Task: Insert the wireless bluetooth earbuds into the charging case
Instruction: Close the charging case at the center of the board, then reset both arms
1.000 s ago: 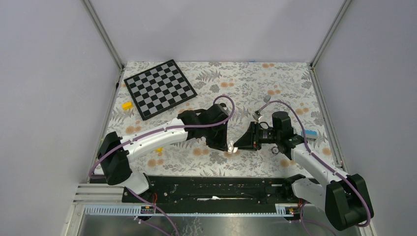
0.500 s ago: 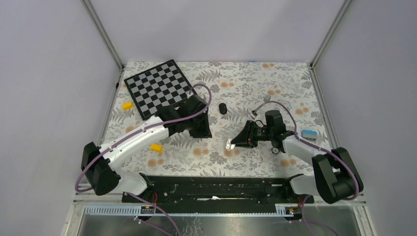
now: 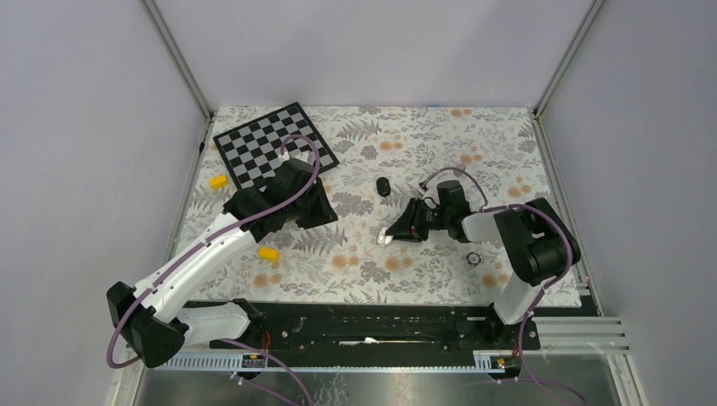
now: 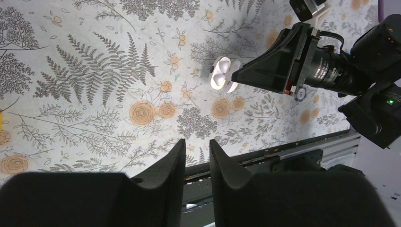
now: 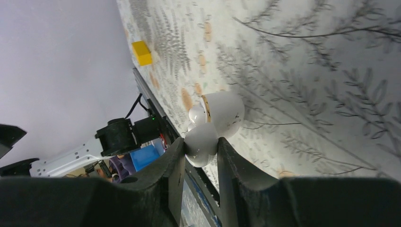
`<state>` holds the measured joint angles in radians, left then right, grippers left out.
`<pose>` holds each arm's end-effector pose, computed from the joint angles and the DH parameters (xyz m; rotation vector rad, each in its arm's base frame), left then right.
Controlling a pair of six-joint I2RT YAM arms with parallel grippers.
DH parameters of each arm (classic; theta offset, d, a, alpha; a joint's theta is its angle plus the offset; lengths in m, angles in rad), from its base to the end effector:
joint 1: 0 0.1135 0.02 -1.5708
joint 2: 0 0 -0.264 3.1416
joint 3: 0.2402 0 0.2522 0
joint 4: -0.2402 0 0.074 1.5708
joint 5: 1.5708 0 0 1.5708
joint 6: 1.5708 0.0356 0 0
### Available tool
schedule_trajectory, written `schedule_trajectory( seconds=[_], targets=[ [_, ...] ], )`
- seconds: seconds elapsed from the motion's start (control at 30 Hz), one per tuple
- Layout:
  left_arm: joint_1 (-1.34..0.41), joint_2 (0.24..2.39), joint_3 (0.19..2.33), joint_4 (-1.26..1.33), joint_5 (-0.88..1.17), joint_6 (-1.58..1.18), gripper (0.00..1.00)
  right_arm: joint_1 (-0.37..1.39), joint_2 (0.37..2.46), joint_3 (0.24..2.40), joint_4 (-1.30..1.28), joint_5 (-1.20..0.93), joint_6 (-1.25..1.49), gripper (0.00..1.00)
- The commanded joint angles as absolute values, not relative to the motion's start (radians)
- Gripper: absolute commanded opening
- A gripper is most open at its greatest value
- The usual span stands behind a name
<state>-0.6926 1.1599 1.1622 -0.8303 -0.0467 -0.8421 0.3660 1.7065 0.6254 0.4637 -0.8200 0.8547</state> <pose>0.1807 -0.1478 0.3354 -0.2096 2.4938 -0.6346 0.2746 0.1331 0.1302 0.0568 2.4097 1.5337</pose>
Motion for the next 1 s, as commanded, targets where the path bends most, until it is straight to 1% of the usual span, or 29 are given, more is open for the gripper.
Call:
schedule_trajectory(
  seconds=[0.0,0.27,0.3,0.43,0.53,0.63,0.77,0.9,0.93,0.97],
  targets=[
    [-0.687,1.148,1.138,-0.803,-0.071,-0.846,0.26,0.374,1.755,0.634,0.511,-0.809,0.823,0.00],
    [-0.686,1.143,1.118,-0.785,-0.057,-0.845,0.27,0.374,1.708,0.570,0.445,-0.746,0.784,0.00],
    [-0.686,1.146,1.116,-0.781,-0.052,-0.846,0.27,0.374,1.701,0.562,0.443,-0.739,0.783,0.03],
    [-0.686,1.148,1.105,-0.765,-0.028,-0.848,0.27,0.374,1.653,0.557,0.399,-0.710,0.773,0.47],
    [-0.686,1.146,1.091,-0.749,-0.016,-0.848,0.27,0.374,1.591,0.574,0.315,-0.662,0.739,0.68],
    [-0.686,1.154,1.080,-0.743,-0.010,-0.840,0.27,0.373,1.528,0.599,0.200,-0.608,0.690,0.79],
    [-0.685,1.154,1.098,-0.743,-0.033,-0.799,0.30,0.373,1.442,0.663,-0.025,-0.468,0.590,0.86],
    [-0.686,1.131,1.171,-0.744,-0.106,-0.725,0.43,0.371,1.301,0.757,-0.285,-0.165,0.493,0.99],
    [-0.686,1.125,1.195,-0.744,-0.134,-0.701,0.47,0.371,1.267,0.785,-0.349,-0.077,0.473,1.00],
    [-0.685,1.121,1.218,-0.749,-0.168,-0.683,0.56,0.370,1.232,0.823,-0.409,0.043,0.466,1.00]
  ],
)
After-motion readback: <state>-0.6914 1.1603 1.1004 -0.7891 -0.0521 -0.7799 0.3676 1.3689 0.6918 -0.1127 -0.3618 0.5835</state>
